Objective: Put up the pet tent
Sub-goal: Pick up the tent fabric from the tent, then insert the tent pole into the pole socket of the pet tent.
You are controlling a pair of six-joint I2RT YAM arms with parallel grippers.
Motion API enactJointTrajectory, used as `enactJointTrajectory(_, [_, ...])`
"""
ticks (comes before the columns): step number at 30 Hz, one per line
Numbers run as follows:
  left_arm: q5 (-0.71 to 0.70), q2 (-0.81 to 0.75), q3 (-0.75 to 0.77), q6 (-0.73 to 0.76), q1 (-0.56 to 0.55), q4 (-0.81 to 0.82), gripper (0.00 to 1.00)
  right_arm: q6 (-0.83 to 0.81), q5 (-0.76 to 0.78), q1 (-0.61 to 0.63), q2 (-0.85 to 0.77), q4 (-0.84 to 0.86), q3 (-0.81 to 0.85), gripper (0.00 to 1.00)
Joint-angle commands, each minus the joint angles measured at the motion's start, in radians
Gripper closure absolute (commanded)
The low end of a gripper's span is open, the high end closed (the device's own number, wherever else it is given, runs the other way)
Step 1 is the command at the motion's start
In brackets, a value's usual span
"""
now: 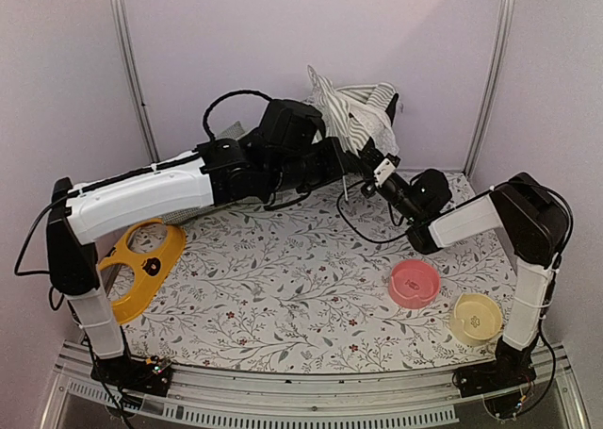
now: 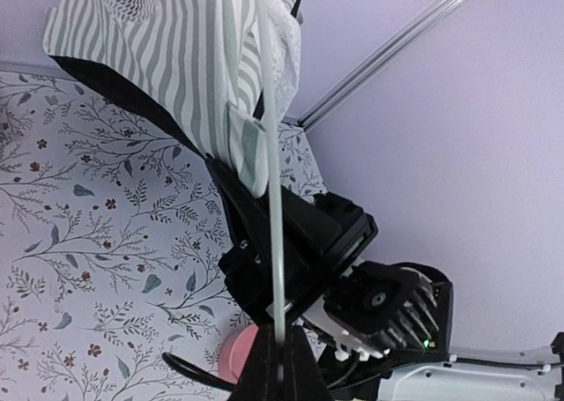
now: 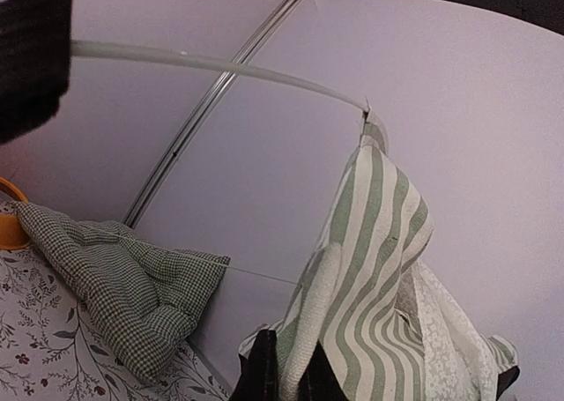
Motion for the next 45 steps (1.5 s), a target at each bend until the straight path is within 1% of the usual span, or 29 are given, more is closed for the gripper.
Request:
enactJointTrajectory(1, [-0.115,0.050,0.072,-0.019,0.116,0.189,1.00,-0.051,0.012,0.038,-0.047,0.162,-0.127,1.00])
enactJointTrajectory(8, [-0.126,0.082,0.077,-0.033,0.161,0.328,1.00,-0.118,0.030,0.074,-0.086,0.218,-0.239,1.00])
enactJointTrajectory(12, [-0.154,0.067,0.059,-0.016,0.178,0.395,1.00,-0.152,0.042,0.088,-0.088,0.254,-0.288,1.00])
enactJointTrajectory(15, [-0.149,0.051,0.026,0.002,0.195,0.479,1.00,-0.203,0.069,0.110,-0.077,0.275,-0.312,1.00])
enactJointTrajectory(18, [-0.174,0.042,0.014,0.049,0.198,0.538,1.00,-0.255,0.104,0.126,-0.057,0.320,-0.333,1.00])
enactJointTrajectory(21, [-0.187,0.041,-0.007,0.099,0.209,0.616,1.00,-0.288,0.120,0.143,-0.051,0.333,-0.340,1.00])
enactJointTrajectory(26, [-0.181,0.020,-0.082,0.152,0.236,0.760,1.00,-0.332,0.137,0.165,-0.039,0.332,-0.346,1.00])
enactJointTrajectory(30, [-0.168,-0.004,-0.160,0.200,0.258,0.923,1.00,-0.382,0.152,0.189,-0.035,0.331,-0.353,1.00])
enactJointTrajectory(36, [-0.106,-0.025,-0.228,0.184,0.293,1.086,1.00,-0.449,0.174,0.211,-0.017,0.307,-0.354,1.00])
enactJointTrajectory(38, [-0.106,-0.034,-0.245,0.209,0.295,1.150,1.00,-0.464,0.184,0.221,-0.011,0.307,-0.352,1.00])
enactJointTrajectory(43, [-0.098,-0.036,-0.255,0.213,0.308,1.233,1.00,-0.522,0.212,0.249,0.028,0.299,-0.334,1.00])
enactJointTrajectory(45, [-0.088,-0.034,-0.258,0.190,0.319,1.247,1.00,-0.526,0.218,0.250,0.042,0.298,-0.329,1.00])
